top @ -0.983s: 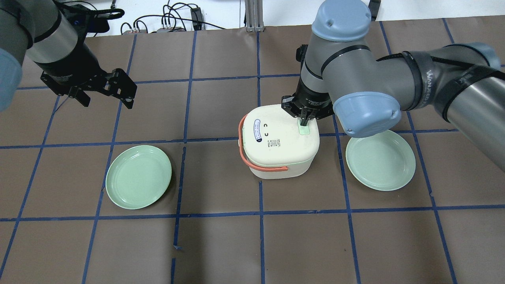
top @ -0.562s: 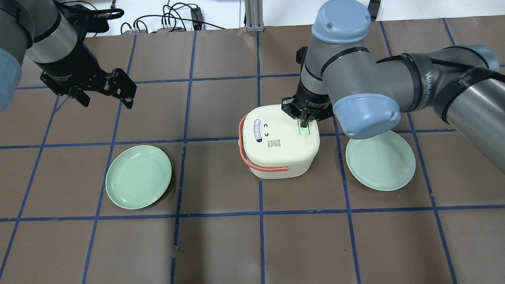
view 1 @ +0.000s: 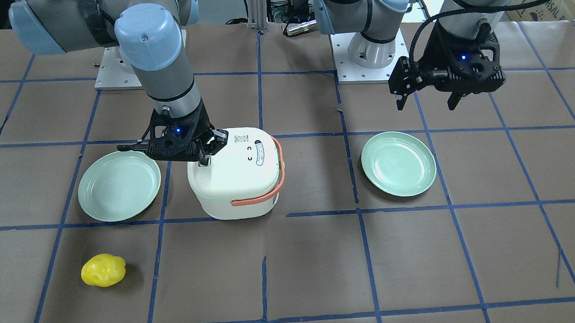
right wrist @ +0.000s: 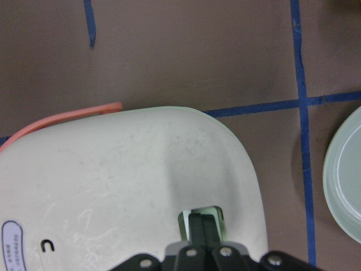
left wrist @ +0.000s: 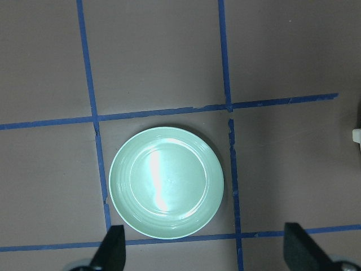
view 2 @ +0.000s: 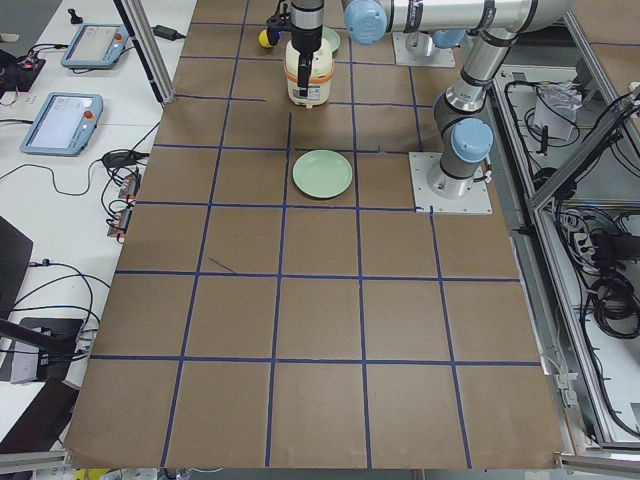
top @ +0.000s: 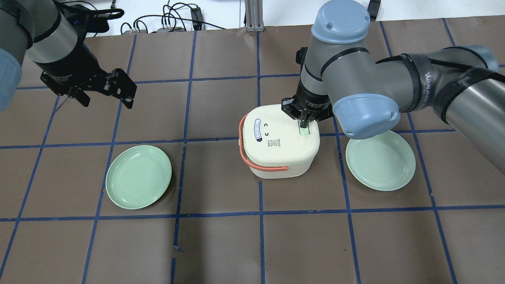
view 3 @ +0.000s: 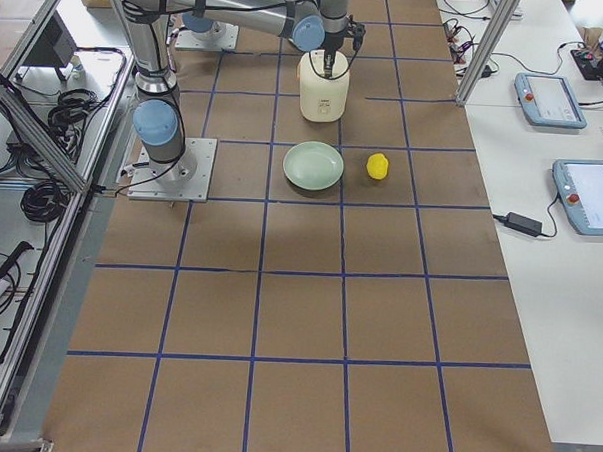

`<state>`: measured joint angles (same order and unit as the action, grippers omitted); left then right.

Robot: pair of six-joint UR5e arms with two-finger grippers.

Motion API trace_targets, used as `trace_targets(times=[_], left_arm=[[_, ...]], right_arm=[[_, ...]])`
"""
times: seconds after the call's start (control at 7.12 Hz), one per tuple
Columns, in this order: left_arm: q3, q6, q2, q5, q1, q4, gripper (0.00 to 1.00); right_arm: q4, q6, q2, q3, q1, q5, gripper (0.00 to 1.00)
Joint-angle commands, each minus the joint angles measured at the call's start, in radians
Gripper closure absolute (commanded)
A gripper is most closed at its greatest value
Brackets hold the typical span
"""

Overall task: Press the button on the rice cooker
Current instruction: 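Press down on the green lid button with the right gripper, then lift the right gripper away as the cooker lid springs open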

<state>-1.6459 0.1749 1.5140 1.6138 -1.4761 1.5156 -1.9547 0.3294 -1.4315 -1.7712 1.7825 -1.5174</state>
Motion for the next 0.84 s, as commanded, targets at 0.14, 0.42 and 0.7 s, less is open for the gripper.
trace_targets(times=[0.14, 0.42, 0.7], left_arm=[[0.000, 0.000, 0.000, 0.000, -0.001, 0.000, 0.00], [0.000, 0.000, 0.000, 0.000, 0.000, 0.000, 0.00], [0.000, 0.000, 0.000, 0.000, -0.001, 0.000, 0.00]], right_arm=[[0.011, -0.001, -0.012, 0.021, 0.000, 0.002, 0.85], [0.057, 0.000, -0.012, 0.088, -0.002, 0.006, 0.83], [0.220, -0.009, -0.009, 0.185, -0.021, -0.001, 0.81]])
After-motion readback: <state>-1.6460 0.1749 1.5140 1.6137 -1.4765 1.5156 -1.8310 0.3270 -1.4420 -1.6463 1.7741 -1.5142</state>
